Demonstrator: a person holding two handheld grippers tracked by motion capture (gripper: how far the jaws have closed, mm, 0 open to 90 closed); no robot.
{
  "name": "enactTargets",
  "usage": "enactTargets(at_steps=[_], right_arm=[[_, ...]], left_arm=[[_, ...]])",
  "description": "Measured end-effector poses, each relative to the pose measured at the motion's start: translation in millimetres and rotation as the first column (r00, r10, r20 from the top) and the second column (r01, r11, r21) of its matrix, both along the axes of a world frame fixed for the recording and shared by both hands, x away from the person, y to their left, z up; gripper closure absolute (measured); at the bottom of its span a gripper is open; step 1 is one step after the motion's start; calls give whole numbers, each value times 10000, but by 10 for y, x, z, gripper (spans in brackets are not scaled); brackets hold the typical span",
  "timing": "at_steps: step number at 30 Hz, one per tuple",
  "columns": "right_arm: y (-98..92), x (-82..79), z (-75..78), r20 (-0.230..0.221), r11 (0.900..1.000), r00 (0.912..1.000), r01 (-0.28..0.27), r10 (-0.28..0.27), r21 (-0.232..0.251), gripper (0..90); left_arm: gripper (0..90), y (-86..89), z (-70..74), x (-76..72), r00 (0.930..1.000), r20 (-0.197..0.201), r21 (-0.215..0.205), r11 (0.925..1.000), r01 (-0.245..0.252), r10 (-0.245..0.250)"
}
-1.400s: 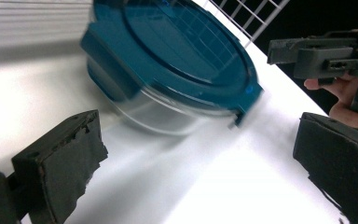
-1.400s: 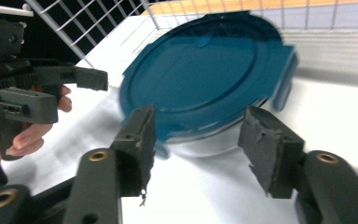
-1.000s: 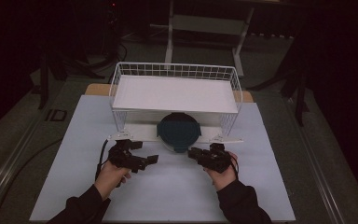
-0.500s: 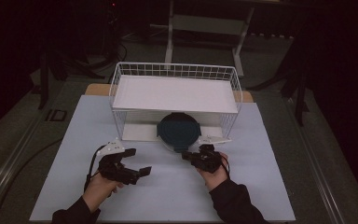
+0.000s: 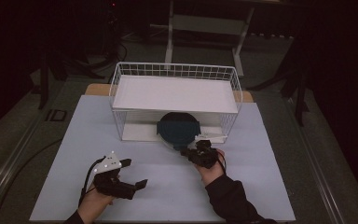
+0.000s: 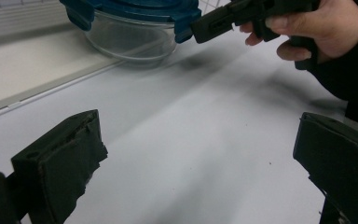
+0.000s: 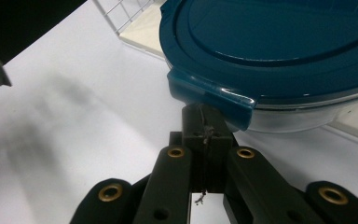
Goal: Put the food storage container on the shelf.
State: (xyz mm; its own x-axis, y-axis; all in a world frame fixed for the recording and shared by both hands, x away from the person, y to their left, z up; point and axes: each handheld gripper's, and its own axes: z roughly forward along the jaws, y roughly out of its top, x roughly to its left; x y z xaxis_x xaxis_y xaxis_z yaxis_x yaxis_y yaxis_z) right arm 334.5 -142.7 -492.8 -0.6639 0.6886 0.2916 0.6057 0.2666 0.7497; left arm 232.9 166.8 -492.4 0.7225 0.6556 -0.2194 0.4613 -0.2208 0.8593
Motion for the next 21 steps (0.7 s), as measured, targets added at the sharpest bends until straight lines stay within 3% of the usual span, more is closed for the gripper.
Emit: enactTargets(at_steps=[21], right_arm=[[100, 335, -94, 166, 9978, 9978, 649, -646, -137, 900]], left_arm=[[17, 24, -49, 42, 9998, 168, -148, 9998, -129, 131]])
